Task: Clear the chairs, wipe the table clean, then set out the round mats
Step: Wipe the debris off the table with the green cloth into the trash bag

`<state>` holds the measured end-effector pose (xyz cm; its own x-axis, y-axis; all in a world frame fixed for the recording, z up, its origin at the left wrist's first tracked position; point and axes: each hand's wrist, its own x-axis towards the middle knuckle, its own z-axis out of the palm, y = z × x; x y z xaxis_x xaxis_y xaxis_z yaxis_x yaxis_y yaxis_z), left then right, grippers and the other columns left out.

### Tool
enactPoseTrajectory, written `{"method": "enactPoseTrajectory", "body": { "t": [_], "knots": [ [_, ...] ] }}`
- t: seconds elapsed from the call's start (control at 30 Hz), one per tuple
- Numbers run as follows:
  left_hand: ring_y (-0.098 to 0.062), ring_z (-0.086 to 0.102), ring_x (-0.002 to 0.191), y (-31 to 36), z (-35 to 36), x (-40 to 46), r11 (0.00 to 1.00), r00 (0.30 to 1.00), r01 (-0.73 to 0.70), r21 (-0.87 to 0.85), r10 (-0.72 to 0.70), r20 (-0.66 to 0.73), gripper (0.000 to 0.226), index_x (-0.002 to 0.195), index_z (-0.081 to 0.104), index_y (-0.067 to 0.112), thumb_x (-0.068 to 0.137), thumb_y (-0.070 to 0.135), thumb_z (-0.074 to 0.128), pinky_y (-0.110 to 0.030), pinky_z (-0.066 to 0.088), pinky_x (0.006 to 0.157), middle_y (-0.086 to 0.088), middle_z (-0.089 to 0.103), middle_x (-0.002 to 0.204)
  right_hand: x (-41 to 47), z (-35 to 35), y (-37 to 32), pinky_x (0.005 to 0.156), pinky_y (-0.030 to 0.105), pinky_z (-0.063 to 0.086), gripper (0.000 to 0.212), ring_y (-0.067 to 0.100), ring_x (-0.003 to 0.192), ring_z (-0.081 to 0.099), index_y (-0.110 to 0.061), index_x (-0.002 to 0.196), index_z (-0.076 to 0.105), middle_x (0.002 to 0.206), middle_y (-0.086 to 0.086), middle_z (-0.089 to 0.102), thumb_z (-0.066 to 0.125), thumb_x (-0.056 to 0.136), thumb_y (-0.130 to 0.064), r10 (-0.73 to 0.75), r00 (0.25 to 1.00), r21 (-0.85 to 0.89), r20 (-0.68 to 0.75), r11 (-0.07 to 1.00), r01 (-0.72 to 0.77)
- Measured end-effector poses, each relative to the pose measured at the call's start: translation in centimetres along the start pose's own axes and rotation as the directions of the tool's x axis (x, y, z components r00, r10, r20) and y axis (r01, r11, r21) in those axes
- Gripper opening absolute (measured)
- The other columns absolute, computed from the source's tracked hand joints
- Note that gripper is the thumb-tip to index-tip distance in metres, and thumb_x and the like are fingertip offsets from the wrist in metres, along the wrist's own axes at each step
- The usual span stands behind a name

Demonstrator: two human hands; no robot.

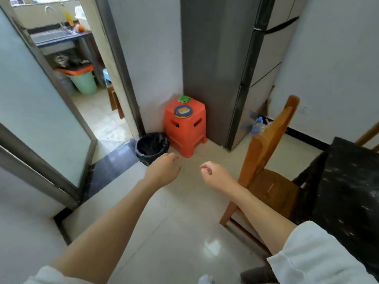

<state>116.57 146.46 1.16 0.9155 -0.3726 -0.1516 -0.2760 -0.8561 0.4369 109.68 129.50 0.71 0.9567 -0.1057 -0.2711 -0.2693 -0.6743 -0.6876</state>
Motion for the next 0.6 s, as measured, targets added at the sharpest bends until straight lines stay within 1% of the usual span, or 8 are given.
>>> {"method": "enactPoseTrajectory", "body": {
  "t": [0.1, 0.2, 0.3, 0.37, 0.43, 0.53, 0.6],
  "knots": [
    [-0.026, 0.059, 0.104, -1.8, -1.4, 5.4, 1.0, 1.0, 0.014, 0.007, -0.014, -0.012, 0.035, 0.123, 0.056, 0.017, 0.089, 0.027, 0.051, -0.039, 0.05, 0.089, -0.005, 0.061, 0.117, 6.6, 0.2, -1.6, 0.089, 0.028, 0.043, 0.029, 0.024, 0.107, 0.057, -0.011, 0.117, 0.057, 0.116, 0.011, 0.062, 0.042, 0.095, -0.02, 0.005, 0.999, 0.03, -0.036, 1.0, -0.004],
    [-0.026, 0.058, 0.106, -3.4, -2.8, 12.7, 1.0, 0.999, -0.001, 0.021, 0.002, -0.032, 0.035, 0.125, 0.055, 0.017, 0.092, 0.026, 0.05, -0.035, 0.048, 0.089, -0.006, 0.06, 0.119, 14.7, -0.4, -3.0, 0.086, 0.025, 0.04, 0.03, 0.025, 0.11, 0.055, -0.011, 0.118, 0.057, 0.118, 0.01, 0.062, 0.041, 0.095, -0.019, 0.011, 0.997, 0.042, -0.078, 0.999, -0.007],
    [-0.024, 0.057, 0.109, -4.6, -4.3, 20.3, 1.0, 0.997, -0.007, -0.009, 0.006, -0.072, 0.034, 0.124, 0.056, 0.017, 0.093, 0.029, 0.049, -0.033, 0.046, 0.092, -0.005, 0.06, 0.122, 22.4, -1.6, -4.1, 0.089, 0.026, 0.04, 0.029, 0.025, 0.112, 0.054, -0.01, 0.118, 0.058, 0.12, 0.009, 0.062, 0.042, 0.094, -0.016, 0.016, 0.995, 0.088, -0.097, 0.996, -0.007],
    [-0.023, 0.056, 0.112, -5.3, -5.4, 26.9, 0.999, 0.998, 0.019, -0.051, -0.022, -0.059, 0.035, 0.126, 0.055, 0.017, 0.093, 0.029, 0.049, -0.035, 0.046, 0.096, -0.004, 0.059, 0.125, 29.3, -2.9, -4.5, 0.09, 0.027, 0.041, 0.028, 0.025, 0.111, 0.055, -0.01, 0.115, 0.059, 0.118, 0.01, 0.062, 0.042, 0.094, -0.016, 0.04, 0.995, 0.113, -0.093, 0.993, -0.029],
    [-0.022, 0.057, 0.11, -5.8, -6.7, 31.9, 0.995, 0.999, 0.024, -0.101, -0.028, -0.037, 0.034, 0.124, 0.057, 0.017, 0.093, 0.026, 0.05, -0.035, 0.046, 0.096, -0.003, 0.06, 0.123, 34.3, -4.4, -5.0, 0.092, 0.03, 0.042, 0.028, 0.025, 0.11, 0.055, -0.01, 0.115, 0.059, 0.118, 0.01, 0.062, 0.041, 0.095, -0.017, 0.073, 0.993, 0.128, -0.097, 0.99, -0.061],
    [-0.02, 0.06, 0.106, -6.4, -8.9, 38.4, 0.966, 0.996, 0.063, -0.249, -0.076, -0.042, 0.028, 0.118, 0.061, 0.015, 0.092, 0.021, 0.052, -0.028, 0.046, 0.091, -0.001, 0.065, 0.116, 40.6, -6.2, -6.2, 0.095, 0.033, 0.043, 0.028, 0.023, 0.112, 0.054, -0.012, 0.116, 0.058, 0.12, 0.006, 0.061, 0.04, 0.095, -0.019, 0.103, 0.991, 0.112, -0.089, 0.989, -0.092],
    [-0.019, 0.061, 0.104, -7.0, -10.6, 43.1, 0.945, 0.992, 0.096, -0.311, -0.118, -0.054, 0.026, 0.115, 0.062, 0.015, 0.091, 0.018, 0.053, -0.024, 0.044, 0.088, 0.0, 0.066, 0.111, 45.0, -7.2, -6.7, 0.096, 0.032, 0.043, 0.028, 0.022, 0.114, 0.054, -0.012, 0.117, 0.058, 0.122, 0.005, 0.061, 0.04, 0.095, -0.018, 0.13, 0.987, 0.117, -0.097, 0.986, -0.118]
  ]
}}
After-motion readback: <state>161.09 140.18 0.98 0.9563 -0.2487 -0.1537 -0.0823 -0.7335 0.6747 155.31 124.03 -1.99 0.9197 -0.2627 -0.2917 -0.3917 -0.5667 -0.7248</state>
